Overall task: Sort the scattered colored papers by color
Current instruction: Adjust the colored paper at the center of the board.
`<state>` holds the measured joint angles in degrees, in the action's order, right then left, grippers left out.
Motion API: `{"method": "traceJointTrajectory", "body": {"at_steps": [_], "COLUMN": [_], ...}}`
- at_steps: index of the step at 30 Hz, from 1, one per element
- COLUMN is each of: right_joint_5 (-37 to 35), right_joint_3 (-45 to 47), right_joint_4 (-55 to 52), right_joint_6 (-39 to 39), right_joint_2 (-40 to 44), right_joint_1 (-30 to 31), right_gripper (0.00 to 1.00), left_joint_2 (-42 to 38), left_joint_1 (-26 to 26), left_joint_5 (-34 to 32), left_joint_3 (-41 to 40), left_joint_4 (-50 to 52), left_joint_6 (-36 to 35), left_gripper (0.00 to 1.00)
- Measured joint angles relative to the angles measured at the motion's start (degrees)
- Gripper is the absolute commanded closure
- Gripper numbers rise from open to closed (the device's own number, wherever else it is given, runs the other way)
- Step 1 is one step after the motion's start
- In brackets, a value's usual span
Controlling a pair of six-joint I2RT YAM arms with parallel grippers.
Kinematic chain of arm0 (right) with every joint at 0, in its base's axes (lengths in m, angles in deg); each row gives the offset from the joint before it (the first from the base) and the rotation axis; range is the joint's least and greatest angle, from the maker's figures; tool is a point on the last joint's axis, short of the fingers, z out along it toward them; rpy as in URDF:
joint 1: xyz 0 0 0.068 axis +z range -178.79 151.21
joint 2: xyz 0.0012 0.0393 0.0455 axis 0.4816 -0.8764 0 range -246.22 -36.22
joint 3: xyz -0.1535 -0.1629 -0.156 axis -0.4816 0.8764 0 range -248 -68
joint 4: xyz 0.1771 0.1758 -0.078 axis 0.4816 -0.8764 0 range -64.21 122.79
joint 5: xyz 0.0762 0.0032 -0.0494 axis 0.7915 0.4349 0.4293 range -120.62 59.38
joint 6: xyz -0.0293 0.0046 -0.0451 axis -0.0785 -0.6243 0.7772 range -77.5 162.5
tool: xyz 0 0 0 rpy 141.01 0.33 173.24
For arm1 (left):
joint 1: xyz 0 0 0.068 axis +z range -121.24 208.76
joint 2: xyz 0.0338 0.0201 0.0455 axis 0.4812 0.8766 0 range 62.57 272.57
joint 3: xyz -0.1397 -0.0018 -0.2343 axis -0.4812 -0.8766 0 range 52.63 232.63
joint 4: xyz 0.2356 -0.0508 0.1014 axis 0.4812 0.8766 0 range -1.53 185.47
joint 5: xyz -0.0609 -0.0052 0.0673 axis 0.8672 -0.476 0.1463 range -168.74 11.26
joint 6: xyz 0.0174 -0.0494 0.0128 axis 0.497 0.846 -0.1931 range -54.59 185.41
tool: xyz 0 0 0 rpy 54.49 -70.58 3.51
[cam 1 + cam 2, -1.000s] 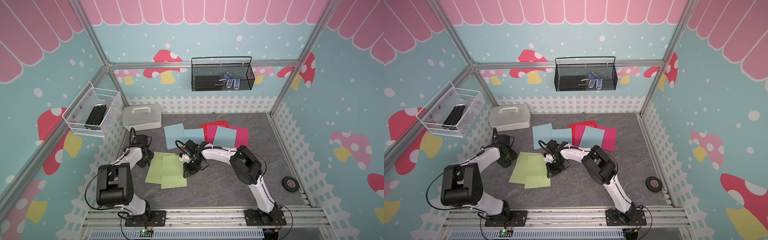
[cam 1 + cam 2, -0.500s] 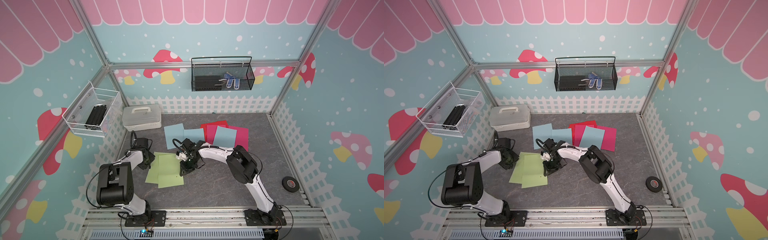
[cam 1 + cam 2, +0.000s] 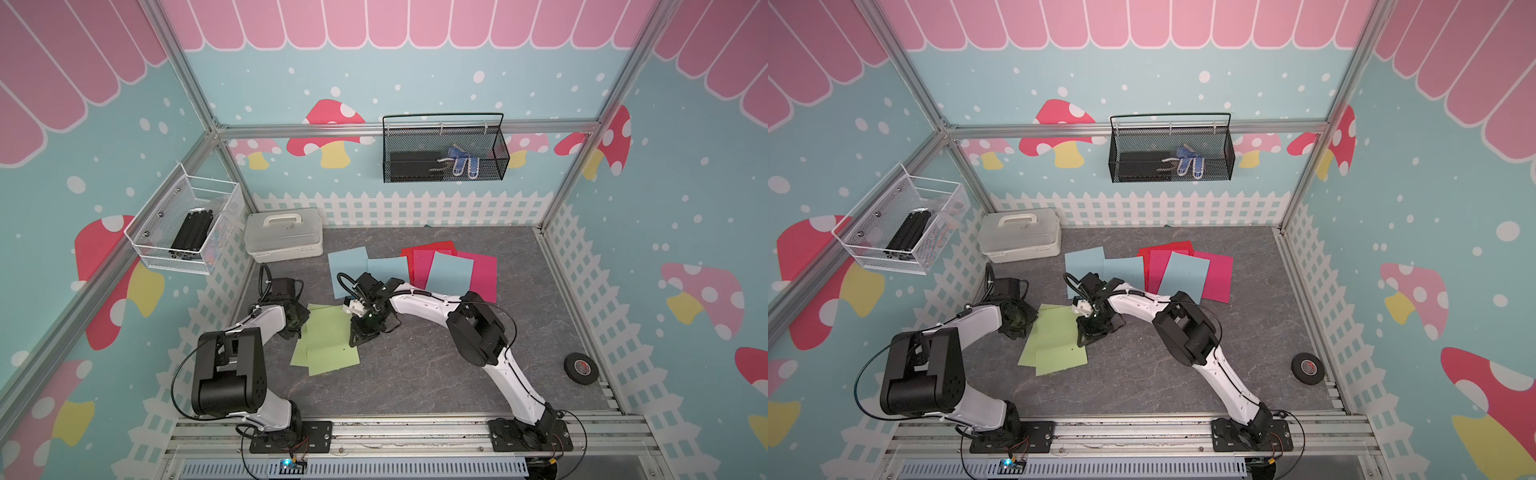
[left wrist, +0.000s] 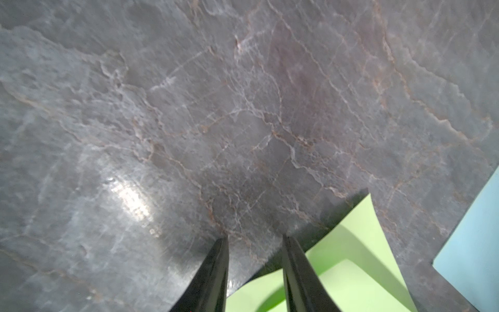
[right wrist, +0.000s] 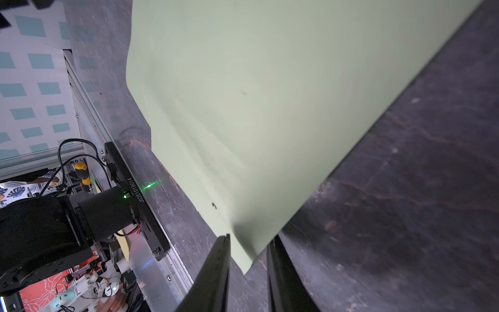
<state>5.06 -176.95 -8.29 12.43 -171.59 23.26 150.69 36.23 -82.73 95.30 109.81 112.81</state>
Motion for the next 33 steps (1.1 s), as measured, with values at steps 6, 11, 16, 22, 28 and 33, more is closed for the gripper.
{"method": "traceJointTrajectory", "body": {"at_steps": [6, 11, 16, 22, 28, 33], "right_joint_5": [0.44, 0.87, 1.16, 1.36, 0.79, -1.11], "right_joint_3": [-0.66, -0.72, -0.98, -1.49, 1.27, 8.20], "right_joint_4": [-0.07, -0.07, -0.13, -0.33, 0.17, 0.22], "right_joint_6": [-0.31, -0.44, -0.44, -0.33, 0.28, 0.98], "right_joint_2": [-0.42, -1.03, -1.62, -1.73, -0.04, 4.28], "right_joint_1": [0.85, 0.98, 0.94, 0.94, 0.94, 0.94], "right_gripper": [0.67, 0.65, 0.65, 0.59, 0.55, 0.64], "left_joint_2": [0.13, 0.87, 2.12, 2.64, -0.22, -9.79], "left_joint_1": [0.02, 0.02, 0.02, 0.02, 0.70, 1.33], "left_joint_5": [1.68, 3.26, 4.42, 4.90, 4.46, 1.73], "left_joint_3": [-0.04, 0.68, 2.12, 2.78, 0.22, -3.52], "left_joint_4": [-1.11, -1.55, -1.27, -0.83, -0.31, 4.44], "left_joint_6": [-0.02, -0.04, -0.04, -0.07, 0.20, 0.63], "left_gripper": [0.65, 0.66, 0.67, 0.67, 0.68, 0.66]}}
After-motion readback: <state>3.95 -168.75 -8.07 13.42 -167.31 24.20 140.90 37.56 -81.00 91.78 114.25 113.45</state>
